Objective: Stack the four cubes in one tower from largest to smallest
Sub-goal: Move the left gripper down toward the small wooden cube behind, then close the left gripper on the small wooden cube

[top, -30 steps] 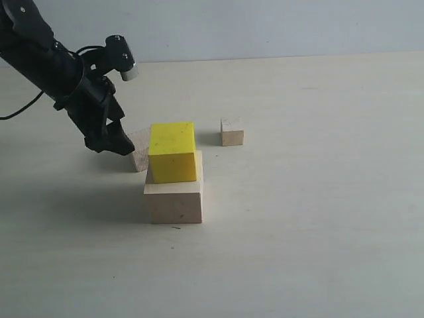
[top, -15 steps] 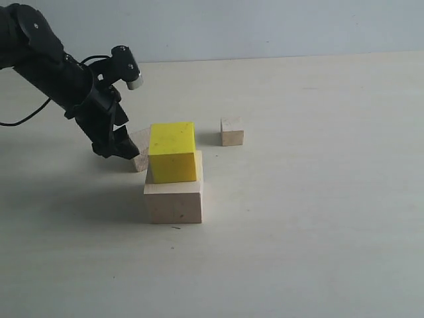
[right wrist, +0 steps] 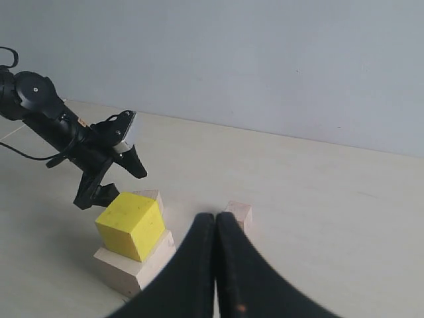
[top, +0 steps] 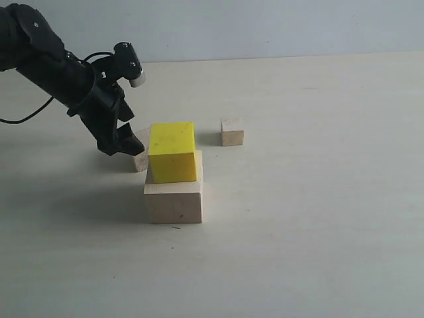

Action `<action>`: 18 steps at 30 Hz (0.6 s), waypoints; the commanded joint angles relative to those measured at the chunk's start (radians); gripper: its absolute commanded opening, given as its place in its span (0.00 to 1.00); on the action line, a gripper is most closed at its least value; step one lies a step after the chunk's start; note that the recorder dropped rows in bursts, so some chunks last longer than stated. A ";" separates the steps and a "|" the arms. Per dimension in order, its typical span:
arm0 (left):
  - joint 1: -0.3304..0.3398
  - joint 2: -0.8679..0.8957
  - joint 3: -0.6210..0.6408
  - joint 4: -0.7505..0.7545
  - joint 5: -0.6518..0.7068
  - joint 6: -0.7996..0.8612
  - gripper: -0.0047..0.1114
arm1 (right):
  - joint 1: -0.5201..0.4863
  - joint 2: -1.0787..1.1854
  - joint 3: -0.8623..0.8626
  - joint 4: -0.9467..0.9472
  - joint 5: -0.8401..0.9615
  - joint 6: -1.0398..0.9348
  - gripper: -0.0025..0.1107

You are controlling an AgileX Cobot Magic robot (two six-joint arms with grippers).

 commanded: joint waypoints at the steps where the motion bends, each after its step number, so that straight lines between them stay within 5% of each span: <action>1: 0.003 0.002 -0.003 -0.024 -0.014 0.004 0.69 | 0.002 0.002 -0.002 0.001 -0.001 0.001 0.02; 18: 0.003 0.056 -0.003 -0.033 -0.035 0.004 0.69 | 0.002 0.002 -0.002 0.001 -0.003 0.005 0.02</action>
